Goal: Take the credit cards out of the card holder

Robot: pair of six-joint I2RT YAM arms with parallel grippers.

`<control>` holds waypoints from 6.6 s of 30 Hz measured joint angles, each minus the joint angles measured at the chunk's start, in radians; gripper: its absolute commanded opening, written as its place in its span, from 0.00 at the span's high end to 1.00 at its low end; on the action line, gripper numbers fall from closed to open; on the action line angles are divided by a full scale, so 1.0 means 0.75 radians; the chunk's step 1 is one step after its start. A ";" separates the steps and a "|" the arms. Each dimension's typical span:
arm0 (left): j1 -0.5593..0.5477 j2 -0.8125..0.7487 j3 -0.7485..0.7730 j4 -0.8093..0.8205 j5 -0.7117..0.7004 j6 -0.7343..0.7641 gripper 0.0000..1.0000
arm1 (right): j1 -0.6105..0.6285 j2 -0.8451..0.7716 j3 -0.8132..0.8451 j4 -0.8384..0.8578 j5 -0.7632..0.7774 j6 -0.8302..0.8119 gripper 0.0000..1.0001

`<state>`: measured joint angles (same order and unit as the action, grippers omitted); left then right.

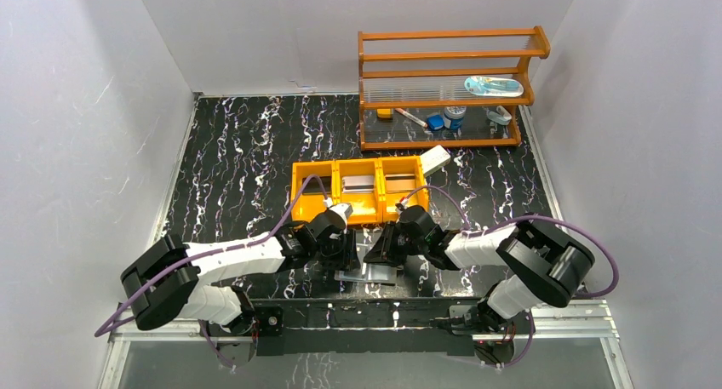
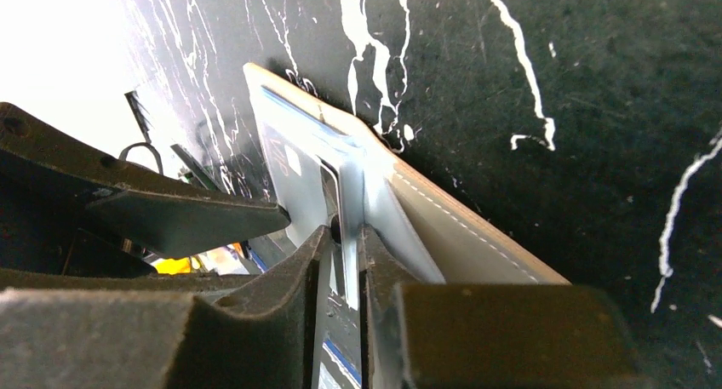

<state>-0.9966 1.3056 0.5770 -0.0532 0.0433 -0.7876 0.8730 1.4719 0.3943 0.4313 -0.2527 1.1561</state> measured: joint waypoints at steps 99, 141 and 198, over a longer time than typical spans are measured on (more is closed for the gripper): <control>-0.003 -0.164 0.074 -0.249 -0.143 0.016 0.51 | -0.048 -0.101 0.153 -0.464 0.001 -0.387 0.91; -0.001 0.190 0.102 0.028 -0.125 -0.018 0.83 | -0.079 -0.221 0.153 -0.592 0.086 -0.359 0.88; -0.001 0.178 0.076 0.062 -0.124 -0.020 0.86 | -0.107 -0.128 0.176 -0.570 -0.011 -0.408 0.93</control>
<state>-0.9970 1.4387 0.6342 -0.0071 -0.0498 -0.8028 0.7929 1.3762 0.5262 0.0036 -0.2611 0.8501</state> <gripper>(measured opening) 0.158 0.095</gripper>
